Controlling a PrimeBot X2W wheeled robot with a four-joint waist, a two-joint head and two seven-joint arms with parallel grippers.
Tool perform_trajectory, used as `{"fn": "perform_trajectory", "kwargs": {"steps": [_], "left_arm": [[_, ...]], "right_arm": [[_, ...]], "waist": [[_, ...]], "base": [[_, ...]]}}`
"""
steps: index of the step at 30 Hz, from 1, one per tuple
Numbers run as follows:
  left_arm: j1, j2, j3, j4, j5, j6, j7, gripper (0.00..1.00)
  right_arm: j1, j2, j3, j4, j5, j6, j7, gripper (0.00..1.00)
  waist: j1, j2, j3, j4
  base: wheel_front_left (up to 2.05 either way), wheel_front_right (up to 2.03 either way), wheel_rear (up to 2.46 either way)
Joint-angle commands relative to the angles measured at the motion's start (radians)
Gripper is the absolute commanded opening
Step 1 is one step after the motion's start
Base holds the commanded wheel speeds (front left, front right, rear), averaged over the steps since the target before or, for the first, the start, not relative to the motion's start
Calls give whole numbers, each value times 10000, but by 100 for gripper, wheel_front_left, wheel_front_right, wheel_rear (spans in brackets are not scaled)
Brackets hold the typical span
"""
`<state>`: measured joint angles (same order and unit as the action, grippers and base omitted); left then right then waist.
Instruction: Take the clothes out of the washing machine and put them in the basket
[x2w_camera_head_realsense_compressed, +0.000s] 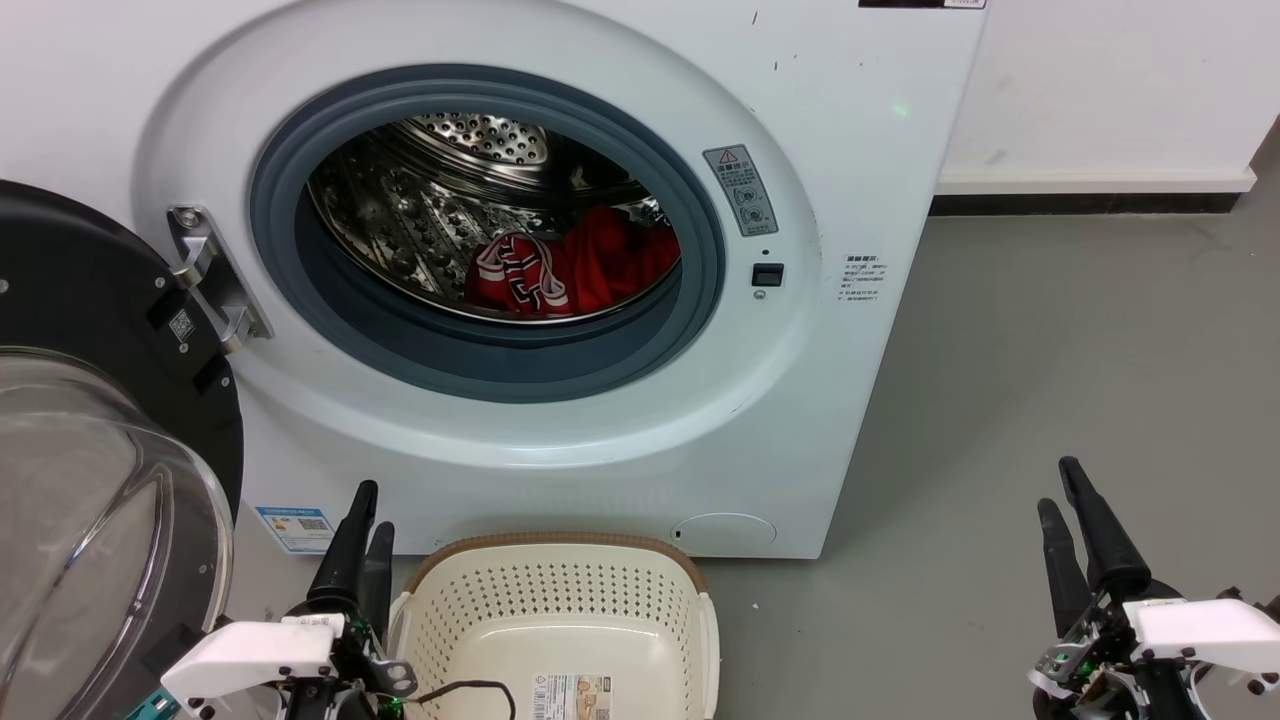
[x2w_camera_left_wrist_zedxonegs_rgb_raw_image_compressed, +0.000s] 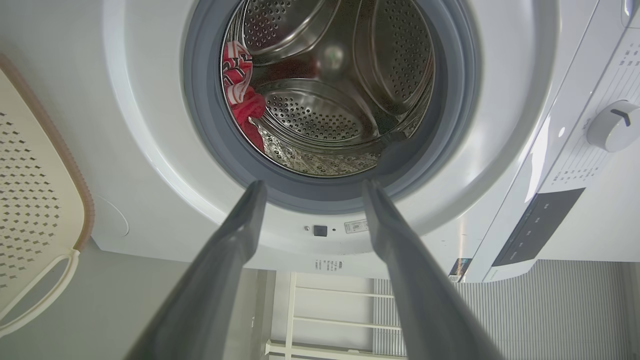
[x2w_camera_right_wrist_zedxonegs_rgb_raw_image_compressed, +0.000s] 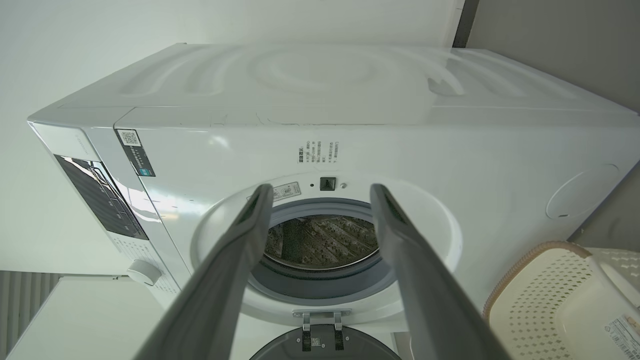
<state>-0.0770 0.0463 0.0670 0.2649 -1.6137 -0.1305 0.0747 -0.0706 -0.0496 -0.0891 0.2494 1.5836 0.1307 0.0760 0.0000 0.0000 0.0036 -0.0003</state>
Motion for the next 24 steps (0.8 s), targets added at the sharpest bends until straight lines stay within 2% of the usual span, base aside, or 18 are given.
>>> {"fn": "perform_trajectory", "kwargs": {"steps": [1,9,18,24], "left_arm": [[-279,32,-107,-267,105,-2,-146,100],[-306,35,-128,-628,1476,-2,-511,100],[-281,37,-294,-1078,4059,-2,-925,100],[-272,39,-435,-1116,5347,64,-1116,100]], "right_arm": [[-51,-17,73,-269,-228,0,-150,100],[95,-16,-77,-690,-1644,0,-519,100],[342,-17,-63,-1224,-4752,0,-934,100],[448,-17,-30,-1347,-6021,0,-1130,100]], "waist": [[0,0,2,-1],[0,0,2,-16],[0,0,-2,-39],[0,0,-4,-53]], "base": [[0,0,0],[0,0,0],[0,0,0],[0,0,0]]}}
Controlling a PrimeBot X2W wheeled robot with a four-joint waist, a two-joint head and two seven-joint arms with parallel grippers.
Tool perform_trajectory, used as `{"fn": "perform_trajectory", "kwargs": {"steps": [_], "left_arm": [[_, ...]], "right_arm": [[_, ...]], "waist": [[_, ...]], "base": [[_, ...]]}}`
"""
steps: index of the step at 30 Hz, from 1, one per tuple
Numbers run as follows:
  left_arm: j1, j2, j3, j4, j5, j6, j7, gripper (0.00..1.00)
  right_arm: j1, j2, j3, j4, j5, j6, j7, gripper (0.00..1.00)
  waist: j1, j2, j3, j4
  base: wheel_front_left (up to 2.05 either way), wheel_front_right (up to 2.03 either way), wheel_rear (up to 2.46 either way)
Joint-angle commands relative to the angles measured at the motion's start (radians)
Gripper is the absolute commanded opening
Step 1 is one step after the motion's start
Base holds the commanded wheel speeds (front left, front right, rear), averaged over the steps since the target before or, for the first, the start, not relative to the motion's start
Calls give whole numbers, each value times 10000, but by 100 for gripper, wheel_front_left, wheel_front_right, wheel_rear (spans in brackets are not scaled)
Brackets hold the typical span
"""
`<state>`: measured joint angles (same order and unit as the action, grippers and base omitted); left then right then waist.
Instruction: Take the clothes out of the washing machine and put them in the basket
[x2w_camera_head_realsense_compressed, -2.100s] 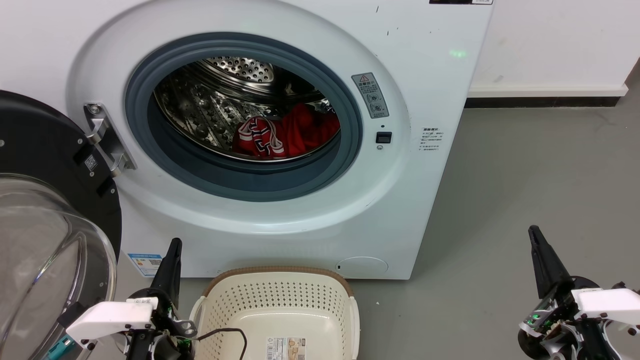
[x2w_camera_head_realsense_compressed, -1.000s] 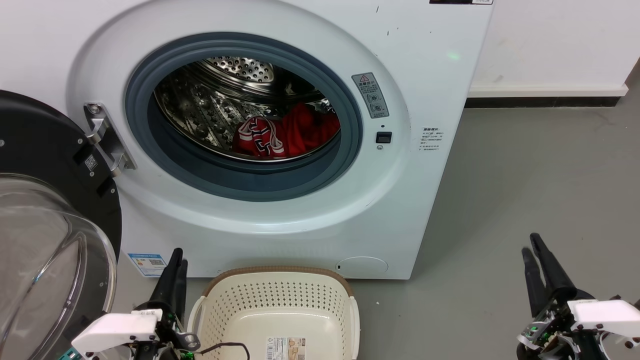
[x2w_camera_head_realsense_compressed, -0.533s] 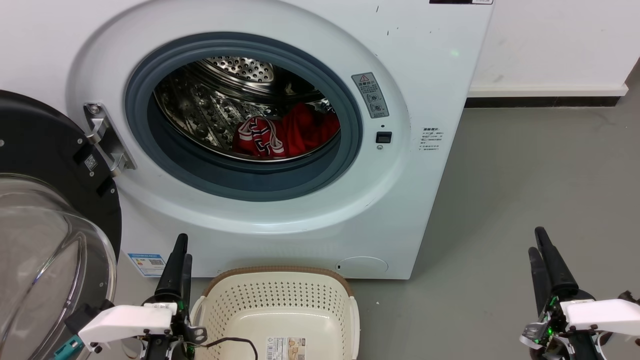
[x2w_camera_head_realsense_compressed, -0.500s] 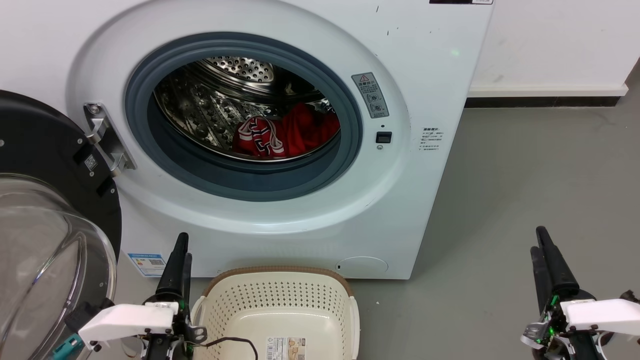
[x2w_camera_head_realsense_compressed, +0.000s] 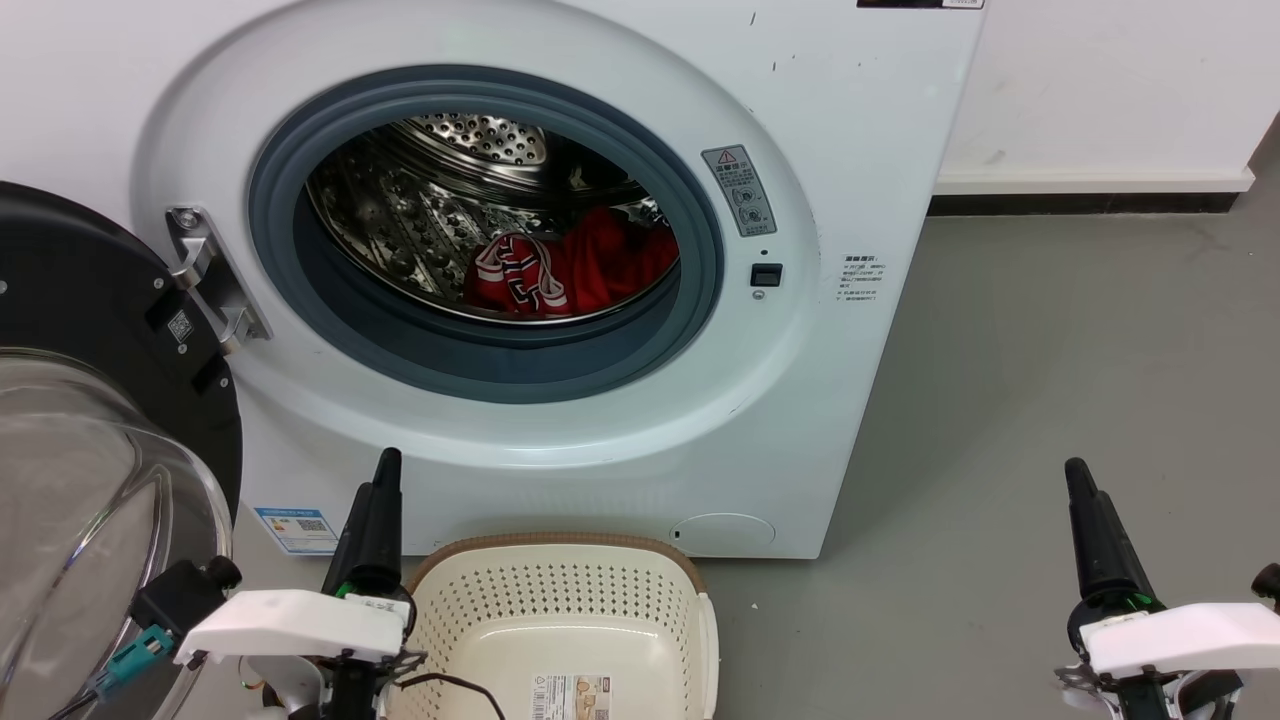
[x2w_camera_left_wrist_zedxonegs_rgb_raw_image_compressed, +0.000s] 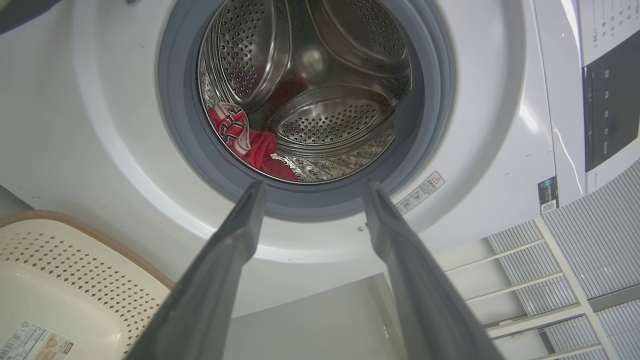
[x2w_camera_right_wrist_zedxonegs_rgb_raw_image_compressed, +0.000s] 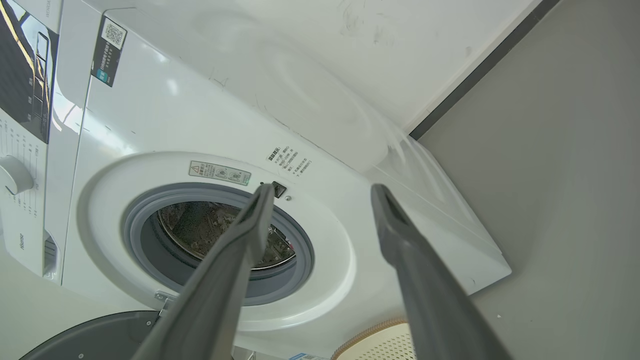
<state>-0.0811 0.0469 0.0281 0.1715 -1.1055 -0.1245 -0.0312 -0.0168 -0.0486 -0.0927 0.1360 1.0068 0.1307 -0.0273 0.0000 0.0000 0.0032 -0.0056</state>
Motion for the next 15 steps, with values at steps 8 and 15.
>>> {"fn": "perform_trajectory", "kwargs": {"steps": [8,15], "left_arm": [[-240,35,-279,-185,1950,150,-347,100],[-284,54,-433,-177,3250,197,-574,100]], "right_arm": [[113,-27,122,-464,-1839,0,-325,100],[268,-27,131,-787,-2988,0,-330,100]], "waist": [[0,0,-1,-10],[0,0,8,-24]], "base": [[0,0,0],[0,0,0]]}}
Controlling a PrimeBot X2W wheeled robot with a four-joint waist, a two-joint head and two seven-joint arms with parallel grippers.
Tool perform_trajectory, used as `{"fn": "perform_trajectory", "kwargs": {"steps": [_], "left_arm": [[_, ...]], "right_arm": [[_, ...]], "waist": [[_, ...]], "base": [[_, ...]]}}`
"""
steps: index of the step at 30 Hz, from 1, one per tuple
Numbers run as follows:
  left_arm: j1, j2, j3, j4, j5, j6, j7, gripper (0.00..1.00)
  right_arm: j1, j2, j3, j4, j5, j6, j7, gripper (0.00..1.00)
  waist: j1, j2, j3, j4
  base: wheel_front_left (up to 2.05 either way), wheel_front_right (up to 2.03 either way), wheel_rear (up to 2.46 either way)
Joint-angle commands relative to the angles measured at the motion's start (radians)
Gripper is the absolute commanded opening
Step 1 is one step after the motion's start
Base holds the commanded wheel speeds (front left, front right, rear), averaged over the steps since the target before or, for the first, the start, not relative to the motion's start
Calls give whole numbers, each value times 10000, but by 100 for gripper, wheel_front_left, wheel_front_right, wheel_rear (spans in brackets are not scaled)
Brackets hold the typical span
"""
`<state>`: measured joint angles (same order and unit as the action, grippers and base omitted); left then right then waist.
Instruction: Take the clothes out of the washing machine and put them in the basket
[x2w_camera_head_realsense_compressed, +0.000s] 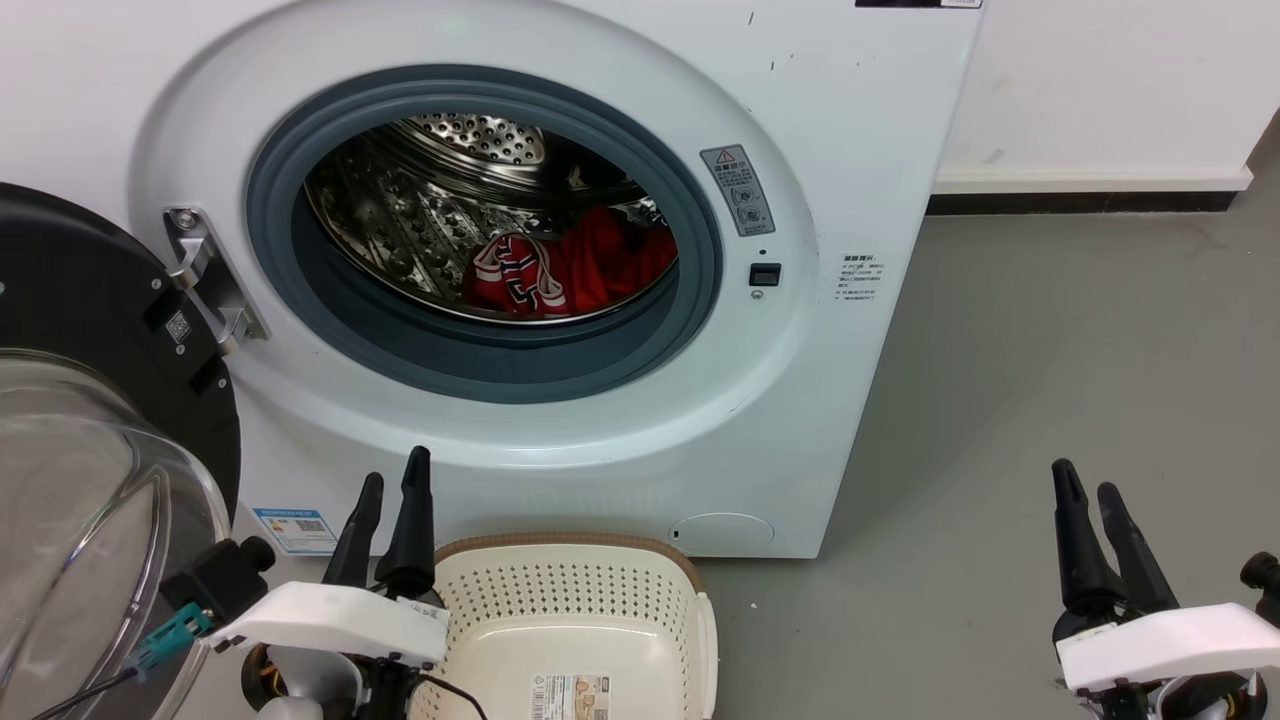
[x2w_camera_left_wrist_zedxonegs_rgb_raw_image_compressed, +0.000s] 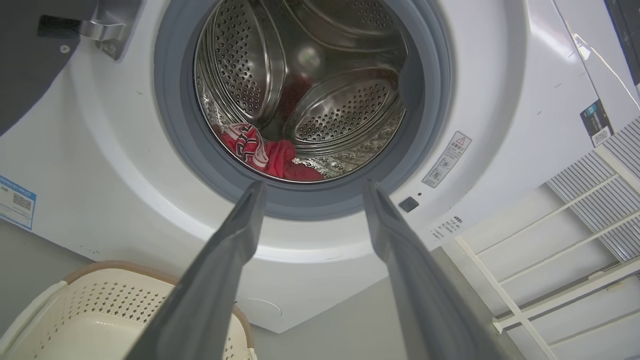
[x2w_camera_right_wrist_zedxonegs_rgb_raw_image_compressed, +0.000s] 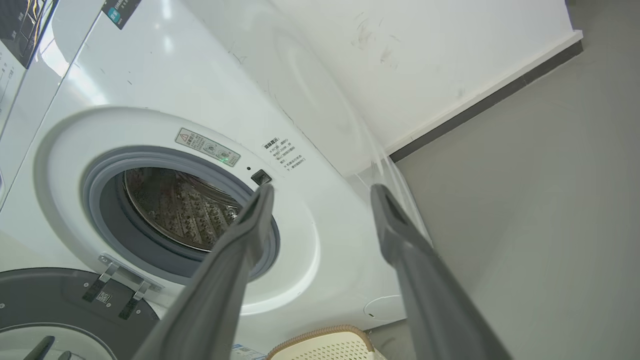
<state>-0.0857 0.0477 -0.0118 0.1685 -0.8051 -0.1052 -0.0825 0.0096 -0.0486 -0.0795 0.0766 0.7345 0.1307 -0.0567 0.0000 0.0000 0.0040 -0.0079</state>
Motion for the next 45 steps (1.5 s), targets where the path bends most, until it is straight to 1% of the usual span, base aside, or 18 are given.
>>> {"fn": "perform_trajectory", "kwargs": {"steps": [1,10,21,33,45], "left_arm": [[-243,57,-62,-136,418,9,-97,100],[-284,81,-241,-100,1713,114,-372,100],[-306,189,-413,-83,3130,378,-673,100],[-294,294,-593,-11,4350,544,-975,100],[-303,302,-677,186,5310,685,-1248,100]], "right_arm": [[19,-27,-3,-233,-401,0,-30,100],[213,-27,20,-517,-1605,0,2,100],[387,-28,42,-798,-2985,0,-7,100],[585,-27,5,-1007,-4250,-1,-92,100],[706,-26,-45,-1098,-5274,-1,-198,100]], "waist": [[0,0,-1,-5],[0,0,-11,-14],[0,0,-20,-23],[0,0,-32,-9],[0,0,-37,5]], "base": [[0,0,0],[0,0,0],[0,0,0],[0,0,0],[0,0,0]]}}
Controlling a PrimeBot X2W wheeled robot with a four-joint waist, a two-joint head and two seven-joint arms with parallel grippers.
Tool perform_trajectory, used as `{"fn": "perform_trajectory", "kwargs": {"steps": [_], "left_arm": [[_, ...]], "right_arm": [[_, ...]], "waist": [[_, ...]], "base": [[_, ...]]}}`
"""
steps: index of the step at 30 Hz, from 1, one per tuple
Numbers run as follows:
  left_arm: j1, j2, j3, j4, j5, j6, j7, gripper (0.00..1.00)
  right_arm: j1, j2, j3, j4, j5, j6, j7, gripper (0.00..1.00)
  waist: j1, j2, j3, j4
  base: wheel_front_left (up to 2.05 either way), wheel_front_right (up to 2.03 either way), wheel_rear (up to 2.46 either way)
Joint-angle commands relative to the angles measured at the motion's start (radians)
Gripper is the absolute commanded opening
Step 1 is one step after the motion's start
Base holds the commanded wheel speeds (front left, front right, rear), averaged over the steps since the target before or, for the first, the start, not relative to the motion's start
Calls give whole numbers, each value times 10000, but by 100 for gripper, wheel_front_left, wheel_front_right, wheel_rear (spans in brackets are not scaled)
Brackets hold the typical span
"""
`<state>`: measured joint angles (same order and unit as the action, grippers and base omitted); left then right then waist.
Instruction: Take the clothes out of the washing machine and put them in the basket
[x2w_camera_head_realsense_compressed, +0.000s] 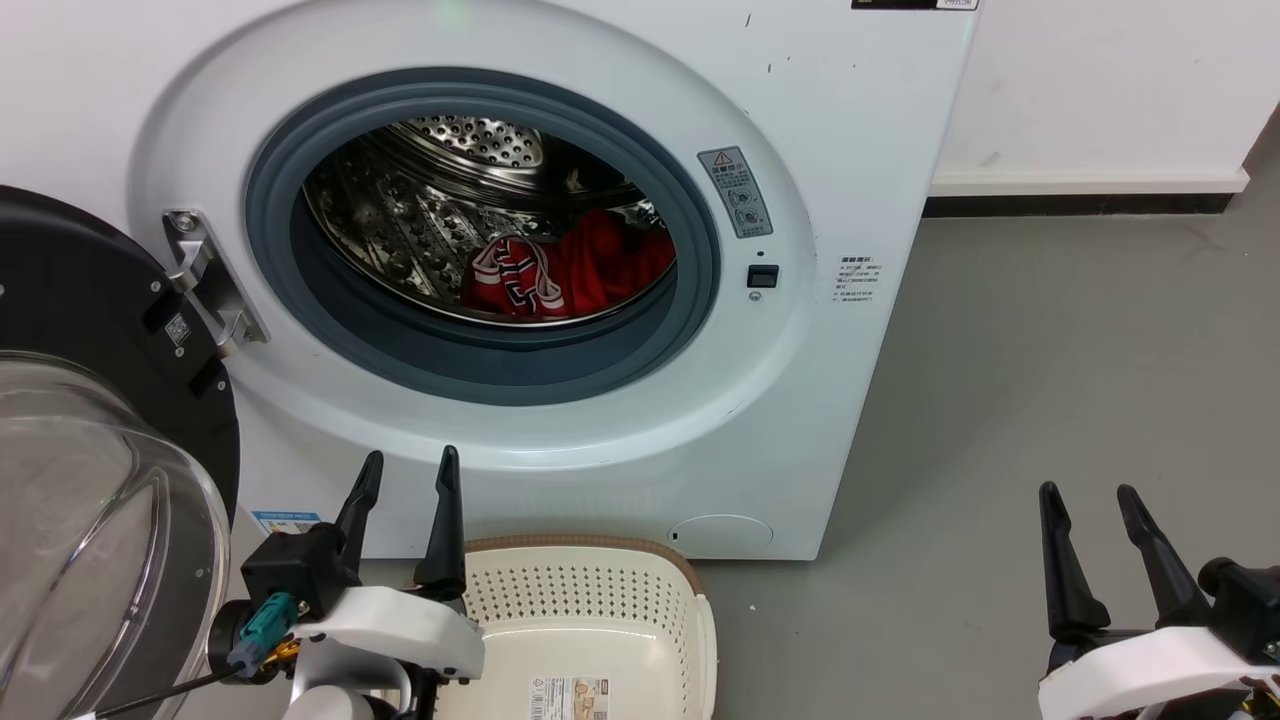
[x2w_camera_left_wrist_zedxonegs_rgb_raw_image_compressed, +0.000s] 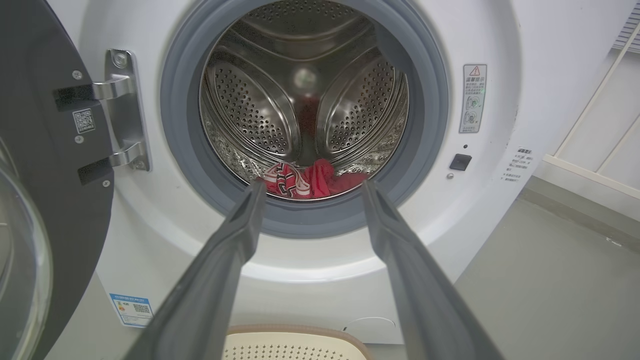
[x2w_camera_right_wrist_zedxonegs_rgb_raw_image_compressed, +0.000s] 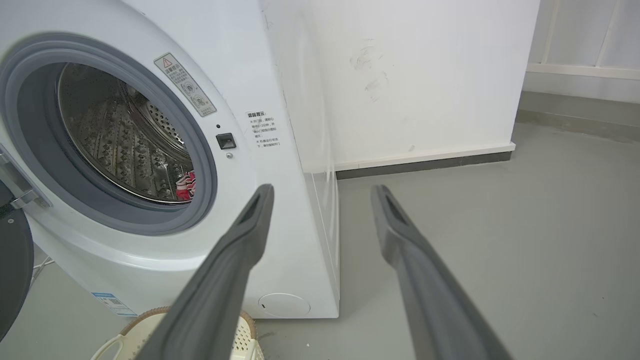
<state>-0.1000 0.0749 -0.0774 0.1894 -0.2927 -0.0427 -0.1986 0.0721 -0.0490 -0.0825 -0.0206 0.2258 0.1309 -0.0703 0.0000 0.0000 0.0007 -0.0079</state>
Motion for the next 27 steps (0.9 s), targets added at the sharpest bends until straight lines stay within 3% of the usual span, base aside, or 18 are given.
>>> {"fn": "perform_trajectory", "kwargs": {"steps": [1,27], "left_arm": [[-152,29,-25,3,258,73,-103,100],[-124,-105,-47,485,1791,138,-614,100]], "right_arm": [[92,-22,-14,-125,-246,-3,-73,100],[308,-20,64,-338,-2097,-3,-430,100]], "waist": [[0,0,-7,8],[0,0,7,117]], "base": [[0,0,0],[0,0,0]]}}
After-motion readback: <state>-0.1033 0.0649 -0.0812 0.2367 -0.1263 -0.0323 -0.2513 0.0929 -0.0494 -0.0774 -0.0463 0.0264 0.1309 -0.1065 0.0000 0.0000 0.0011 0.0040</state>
